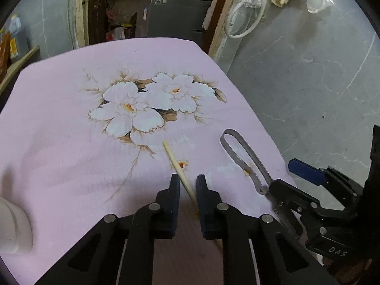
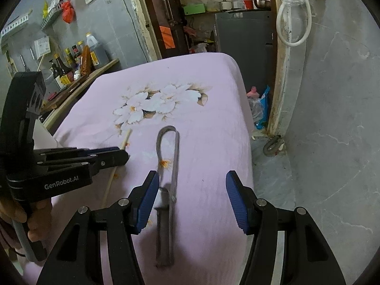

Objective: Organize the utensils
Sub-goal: 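Close the left tool on the wooden chopstick while the right tool grasps the wire tongs, then lift the chopstick and tongs and carry both over the white caddy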

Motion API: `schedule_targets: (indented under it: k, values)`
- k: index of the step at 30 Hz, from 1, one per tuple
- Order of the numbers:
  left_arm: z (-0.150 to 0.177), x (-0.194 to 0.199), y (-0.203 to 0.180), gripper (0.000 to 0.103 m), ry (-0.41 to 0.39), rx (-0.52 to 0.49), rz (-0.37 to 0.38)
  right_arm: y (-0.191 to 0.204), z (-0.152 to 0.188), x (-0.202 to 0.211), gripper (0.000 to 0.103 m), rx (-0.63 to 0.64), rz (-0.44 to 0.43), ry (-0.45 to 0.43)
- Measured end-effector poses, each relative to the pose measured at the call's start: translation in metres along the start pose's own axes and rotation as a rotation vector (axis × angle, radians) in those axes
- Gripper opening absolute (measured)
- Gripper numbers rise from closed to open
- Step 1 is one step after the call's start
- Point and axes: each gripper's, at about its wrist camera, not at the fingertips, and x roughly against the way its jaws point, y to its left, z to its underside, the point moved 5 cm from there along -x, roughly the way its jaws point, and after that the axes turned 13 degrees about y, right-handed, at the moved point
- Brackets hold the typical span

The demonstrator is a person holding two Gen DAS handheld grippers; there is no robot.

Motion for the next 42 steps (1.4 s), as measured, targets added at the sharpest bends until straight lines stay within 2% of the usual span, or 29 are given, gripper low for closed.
schedule_targets:
  k: [2, 6, 10, 17, 19, 22, 24, 28, 32, 35, 42]
  values:
    - [0.001, 0.002, 0.006, 0.006, 0.008, 0.021, 0.006, 0.003, -0.006, -0.003, 0.053, 0.008, -0.011, 0.002]
    - [0.009, 0.012, 0.019, 0.005, 0.020, 0.020, -0.038, 0.013, -0.016, -0.011, 0.053, 0.044, -0.010, 0.031]
    - [0.021, 0.021, 0.031, 0.005, 0.050, -0.001, -0.072, 0.023, -0.027, -0.023, 0.050, 0.083, 0.031, 0.068]
    - [0.027, 0.024, 0.034, 0.006, 0.081, -0.014, -0.066, 0.034, -0.031, -0.029, 0.046, 0.121, 0.115, 0.082]
    - [0.026, 0.023, 0.034, 0.006, 0.082, -0.013, -0.056, 0.035, -0.031, -0.027, 0.044, 0.121, 0.127, 0.081]
    - [0.024, 0.020, 0.033, 0.006, 0.086, -0.017, -0.060, 0.032, -0.034, -0.026, 0.032, 0.106, 0.138, 0.091]
    - [0.023, 0.019, 0.032, 0.006, 0.096, -0.023, -0.070, 0.031, -0.037, -0.026, 0.021, 0.085, 0.132, 0.102]
    - [0.021, 0.016, 0.028, 0.006, 0.110, -0.042, -0.103, 0.030, -0.039, -0.026, 0.021, 0.051, 0.128, 0.112]
    - [0.023, 0.017, 0.026, 0.006, 0.102, -0.056, -0.129, 0.026, -0.040, -0.011, 0.021, -0.015, 0.071, 0.061]
    - [0.024, 0.023, 0.028, 0.005, 0.085, -0.041, -0.114, 0.024, -0.041, 0.007, 0.021, -0.046, 0.041, -0.005]
    - [0.023, 0.066, 0.032, 0.005, -0.062, -0.017, -0.049, 0.029, -0.034, 0.054, 0.021, -0.084, -0.011, -0.175]
